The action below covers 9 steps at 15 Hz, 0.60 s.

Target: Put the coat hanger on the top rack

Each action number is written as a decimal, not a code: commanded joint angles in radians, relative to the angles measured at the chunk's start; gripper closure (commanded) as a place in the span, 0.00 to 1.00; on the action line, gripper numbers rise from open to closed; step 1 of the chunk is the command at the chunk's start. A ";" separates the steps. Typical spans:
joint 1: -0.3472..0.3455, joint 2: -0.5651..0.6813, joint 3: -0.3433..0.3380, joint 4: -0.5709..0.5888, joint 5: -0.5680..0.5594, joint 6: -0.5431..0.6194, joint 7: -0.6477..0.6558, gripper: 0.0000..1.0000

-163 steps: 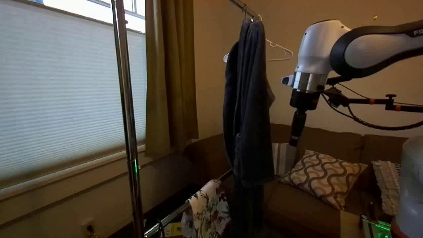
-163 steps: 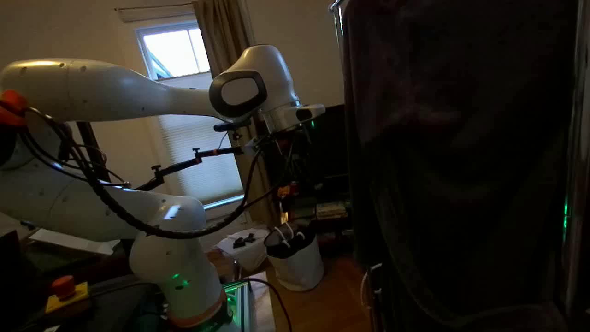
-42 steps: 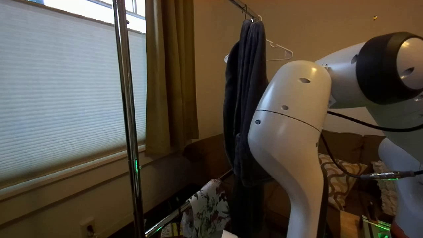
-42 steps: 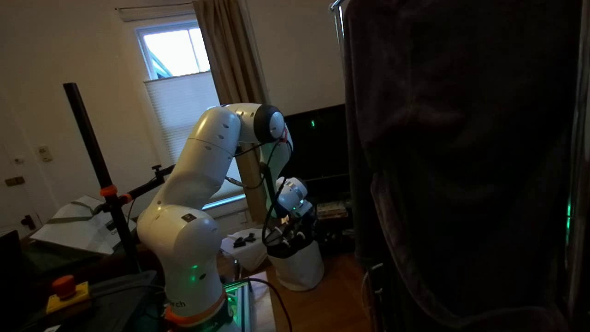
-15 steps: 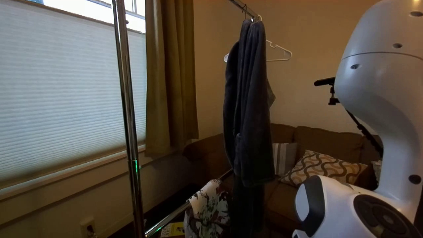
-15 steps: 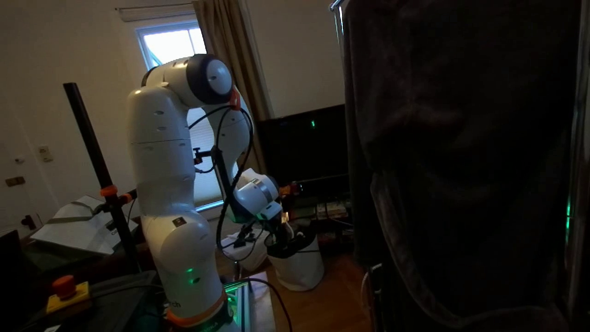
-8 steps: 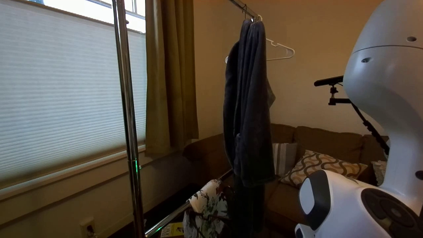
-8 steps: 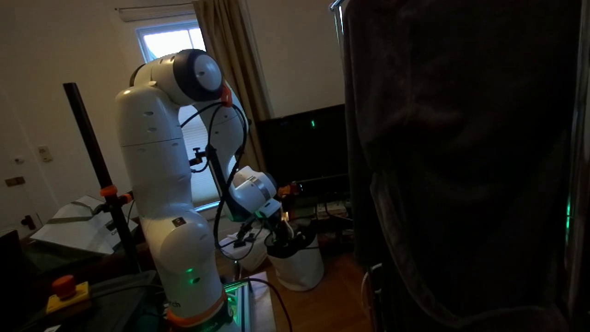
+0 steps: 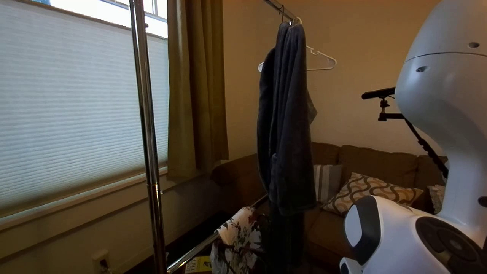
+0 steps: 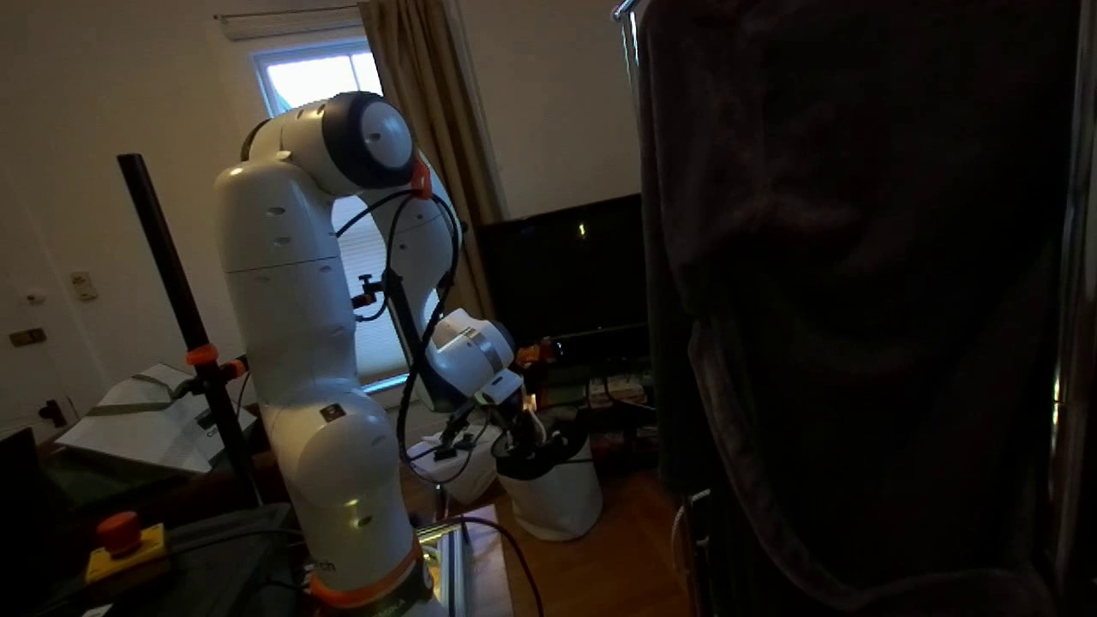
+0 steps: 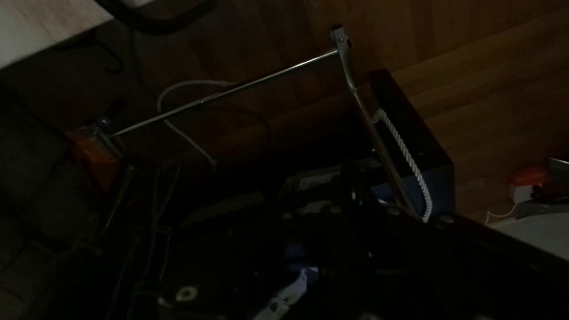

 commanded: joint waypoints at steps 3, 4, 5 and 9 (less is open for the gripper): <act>0.025 -0.057 0.023 0.004 0.041 -0.140 0.004 0.98; 0.033 -0.087 0.031 -0.001 0.058 -0.195 0.006 0.98; 0.041 -0.108 0.042 0.005 0.083 -0.241 0.001 0.98; 0.074 -0.080 0.080 0.019 0.233 -0.266 -0.163 0.98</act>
